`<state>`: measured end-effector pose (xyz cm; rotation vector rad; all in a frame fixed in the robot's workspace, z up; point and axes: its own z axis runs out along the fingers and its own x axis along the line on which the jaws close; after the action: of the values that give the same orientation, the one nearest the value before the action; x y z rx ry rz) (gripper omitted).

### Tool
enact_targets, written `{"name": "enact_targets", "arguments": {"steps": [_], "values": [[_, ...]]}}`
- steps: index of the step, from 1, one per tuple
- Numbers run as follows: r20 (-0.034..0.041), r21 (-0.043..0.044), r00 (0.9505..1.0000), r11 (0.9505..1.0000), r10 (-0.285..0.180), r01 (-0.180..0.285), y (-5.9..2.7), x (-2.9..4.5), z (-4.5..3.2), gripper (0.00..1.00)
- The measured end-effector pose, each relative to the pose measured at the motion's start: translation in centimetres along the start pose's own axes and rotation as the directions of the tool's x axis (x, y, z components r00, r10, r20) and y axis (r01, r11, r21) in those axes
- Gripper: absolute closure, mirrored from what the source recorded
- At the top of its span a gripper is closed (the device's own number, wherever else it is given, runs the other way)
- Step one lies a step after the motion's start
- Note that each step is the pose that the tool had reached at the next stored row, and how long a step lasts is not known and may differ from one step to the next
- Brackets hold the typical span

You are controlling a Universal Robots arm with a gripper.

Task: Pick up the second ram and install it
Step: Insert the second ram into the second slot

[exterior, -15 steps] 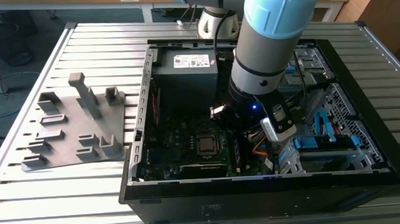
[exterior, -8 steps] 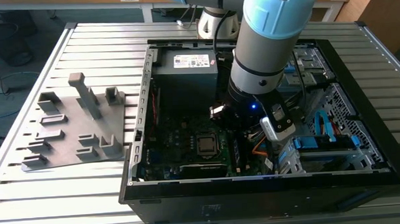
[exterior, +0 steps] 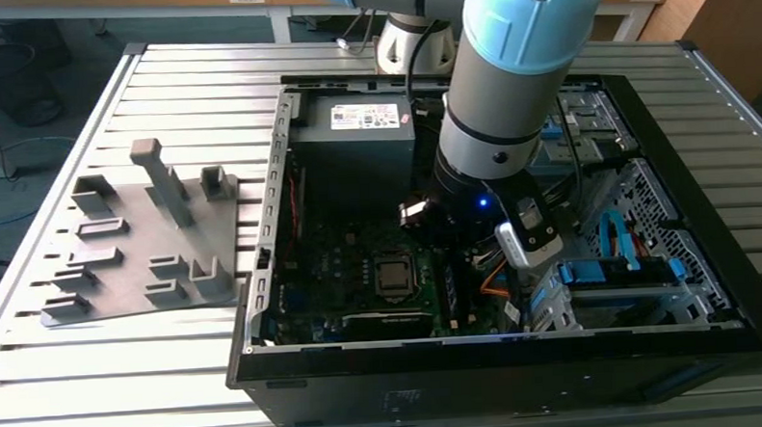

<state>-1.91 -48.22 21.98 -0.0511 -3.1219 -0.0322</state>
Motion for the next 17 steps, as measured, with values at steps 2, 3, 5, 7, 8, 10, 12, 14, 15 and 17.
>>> {"name": "enact_targets", "arguments": {"steps": [2,3,5,7,8,10,12,14,15,17], "values": [[0.0000,-0.0001,1.0000,1.0000,0.000,0.000,0.00,-0.01,0.01,0.86],[0.0000,0.0000,1.0000,1.0000,0.000,0.000,0.00,-0.01,0.01,0.86],[0.0001,0.0000,1.0000,1.0000,-0.001,0.001,0.00,-0.06,0.01,0.86],[0.0001,-0.0001,1.0000,1.0000,-0.001,0.001,0.01,-0.12,0.00,0.86],[-0.0005,-0.0002,1.0000,1.0000,-0.003,0.003,0.01,-0.20,0.00,0.86],[-0.0019,0.0004,1.0000,1.0000,-0.008,0.008,0.01,-0.32,-0.01,0.86],[-0.0022,0.0005,0.9999,0.9999,-0.011,0.011,0.01,-0.33,0.02,0.86],[-0.0022,0.0004,0.9999,0.9999,-0.011,0.011,0.01,-0.34,0.09,0.86],[-0.0022,0.0003,0.9999,0.9999,-0.012,0.012,0.01,-0.34,0.13,0.86],[-0.0022,0.0004,0.9999,0.9999,-0.012,0.012,0.01,-0.33,0.19,0.86]]}}
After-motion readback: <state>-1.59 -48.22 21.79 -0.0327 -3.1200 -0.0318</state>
